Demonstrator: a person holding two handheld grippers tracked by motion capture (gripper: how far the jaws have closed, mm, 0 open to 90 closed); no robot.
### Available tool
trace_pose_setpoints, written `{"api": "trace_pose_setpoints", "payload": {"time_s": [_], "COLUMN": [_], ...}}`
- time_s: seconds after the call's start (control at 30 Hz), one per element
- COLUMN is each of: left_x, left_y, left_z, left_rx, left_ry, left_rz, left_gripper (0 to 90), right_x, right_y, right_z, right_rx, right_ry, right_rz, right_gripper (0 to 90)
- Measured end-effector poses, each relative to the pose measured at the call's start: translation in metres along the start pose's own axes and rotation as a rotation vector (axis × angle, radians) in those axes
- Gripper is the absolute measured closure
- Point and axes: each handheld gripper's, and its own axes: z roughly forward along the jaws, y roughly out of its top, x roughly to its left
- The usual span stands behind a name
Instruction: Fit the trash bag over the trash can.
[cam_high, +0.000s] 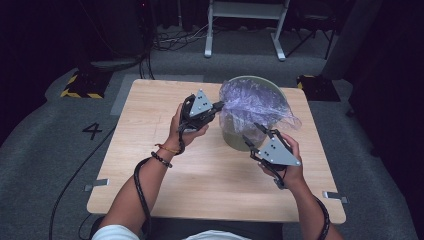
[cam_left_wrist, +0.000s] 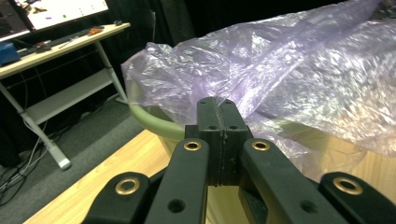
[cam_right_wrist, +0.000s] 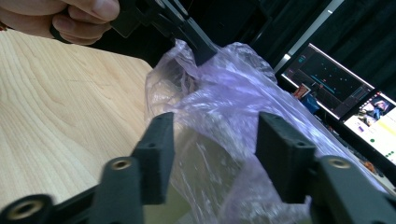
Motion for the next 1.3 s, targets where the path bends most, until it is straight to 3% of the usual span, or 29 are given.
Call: {"api": "trace_pose_setpoints", "payload": {"time_s": [0.07, 0.13, 0.27, 0.47, 0.57, 0.63, 0.67, 0.7, 0.73, 0.8, 0.87, 1.0, 1.13, 1.3], "left_x": [-0.001, -0.001, 0.0, 0.001, 0.005, 0.007, 0.008, 0.009, 0.008, 0.006, 0.004, 0.0, -0.002, 0.003], "left_y": [0.0, 0.001, 0.001, 0.002, 0.001, 0.001, 0.0, 0.0, -0.001, -0.002, -0.003, -0.003, -0.003, -0.003], "left_z": [0.0, 0.0, -0.001, -0.002, -0.003, -0.003, -0.004, -0.003, -0.003, -0.002, -0.001, 0.001, 0.001, -0.001], "left_rx": [-0.001, 0.0, -0.003, -0.009, -0.012, -0.017, -0.022, -0.022, -0.019, -0.015, -0.015, -0.013, -0.012, -0.018], "left_ry": [-0.005, -0.007, -0.013, -0.011, -0.005, -0.005, -0.015, -0.017, -0.015, -0.022, -0.028, -0.049, -0.058, -0.045], "left_rz": [-0.002, 0.003, -0.008, -0.008, -0.02, -0.031, -0.048, -0.051, -0.047, -0.043, -0.041, -0.035, -0.027, -0.038], "left_gripper": [90.0, 90.0, 89.9, 90.0, 90.0, 90.0, 90.0, 90.0, 90.0, 90.0, 90.0, 90.0, 90.0, 90.0], "right_x": [0.002, 0.004, 0.006, 0.007, 0.007, 0.005, 0.001, -0.002, -0.002, 0.002, 0.006, 0.012, 0.015, 0.013], "right_y": [0.002, 0.004, 0.005, 0.002, 0.0, -0.002, -0.003, -0.002, 0.0, 0.004, 0.008, 0.012, 0.011, 0.007], "right_z": [0.004, 0.009, 0.017, 0.02, 0.018, 0.017, 0.015, 0.012, 0.01, 0.008, 0.008, 0.019, 0.03, 0.034], "right_rx": [0.004, 0.015, 0.027, 0.037, 0.047, 0.046, 0.044, 0.027, 0.014, -0.01, -0.024, -0.013, 0.011, 0.028], "right_ry": [0.018, -0.005, -0.016, -0.057, -0.044, -0.027, -0.021, 0.01, 0.018, 0.016, 0.038, 0.007, -0.014, -0.052], "right_rz": [-0.01, -0.026, -0.037, -0.074, -0.084, -0.07, -0.031, 0.011, 0.019, 0.022, 0.007, -0.009, -0.007, 0.003], "right_gripper": [42.6, 40.5, 44.8, 80.8, 90.0, 90.0, 90.0, 82.1, 71.6, 57.5, 50.0, 41.2, 42.1, 75.4]}}
